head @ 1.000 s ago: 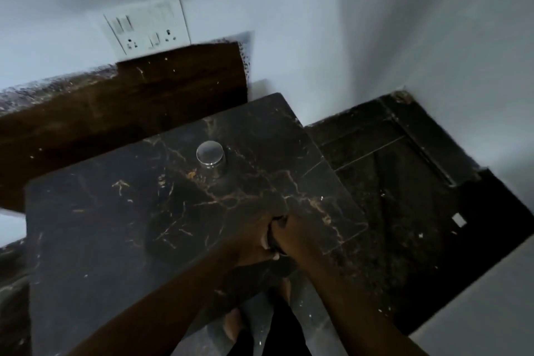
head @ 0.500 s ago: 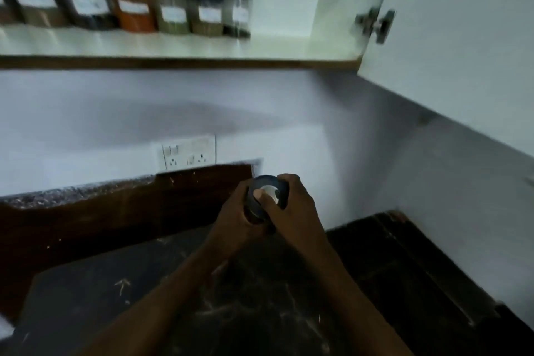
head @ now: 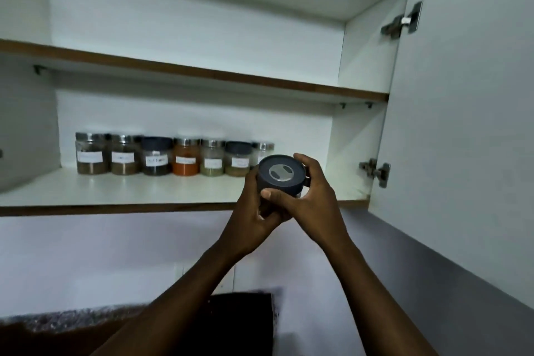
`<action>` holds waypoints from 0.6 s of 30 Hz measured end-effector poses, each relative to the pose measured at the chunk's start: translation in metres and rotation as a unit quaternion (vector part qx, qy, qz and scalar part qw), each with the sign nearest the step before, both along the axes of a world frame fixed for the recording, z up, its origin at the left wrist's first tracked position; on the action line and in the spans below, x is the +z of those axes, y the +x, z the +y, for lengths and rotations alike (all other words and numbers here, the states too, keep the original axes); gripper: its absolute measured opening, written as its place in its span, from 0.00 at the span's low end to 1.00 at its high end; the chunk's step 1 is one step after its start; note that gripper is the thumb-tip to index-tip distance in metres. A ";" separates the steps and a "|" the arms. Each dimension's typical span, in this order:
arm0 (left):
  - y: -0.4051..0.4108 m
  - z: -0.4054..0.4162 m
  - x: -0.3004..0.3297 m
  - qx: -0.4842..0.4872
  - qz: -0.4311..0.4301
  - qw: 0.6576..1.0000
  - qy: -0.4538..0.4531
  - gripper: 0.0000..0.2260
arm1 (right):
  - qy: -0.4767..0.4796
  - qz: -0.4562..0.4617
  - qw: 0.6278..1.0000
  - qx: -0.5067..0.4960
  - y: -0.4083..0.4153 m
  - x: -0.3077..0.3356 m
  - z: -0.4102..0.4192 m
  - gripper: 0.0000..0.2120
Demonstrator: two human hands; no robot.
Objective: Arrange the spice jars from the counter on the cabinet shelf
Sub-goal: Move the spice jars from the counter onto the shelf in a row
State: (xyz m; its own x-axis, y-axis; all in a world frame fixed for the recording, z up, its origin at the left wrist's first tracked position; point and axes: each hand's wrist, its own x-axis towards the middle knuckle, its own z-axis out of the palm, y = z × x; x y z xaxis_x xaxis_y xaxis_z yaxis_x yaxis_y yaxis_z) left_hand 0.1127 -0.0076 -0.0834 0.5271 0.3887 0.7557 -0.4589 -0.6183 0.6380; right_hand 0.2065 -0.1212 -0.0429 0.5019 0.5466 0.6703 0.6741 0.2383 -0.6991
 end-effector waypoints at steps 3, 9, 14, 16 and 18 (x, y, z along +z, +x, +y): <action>0.021 0.022 0.020 0.026 0.030 0.999 -0.003 0.36 | -0.010 0.027 1.000 0.008 0.032 0.016 0.022 0.42; 0.080 0.063 0.034 0.180 0.123 0.975 -0.043 0.34 | -0.046 0.076 0.996 0.014 0.092 0.011 0.071 0.30; 0.122 0.080 0.039 0.273 0.197 0.940 -0.053 0.43 | -0.079 0.089 0.993 -0.022 0.138 0.007 0.094 0.28; 0.135 0.087 0.041 0.234 0.216 0.946 -0.066 0.41 | -0.097 0.096 0.990 -0.035 0.153 0.003 0.098 0.26; 0.152 0.092 0.038 0.202 0.209 0.953 -0.086 0.32 | -0.127 0.086 0.986 -0.061 0.170 -0.002 0.102 0.25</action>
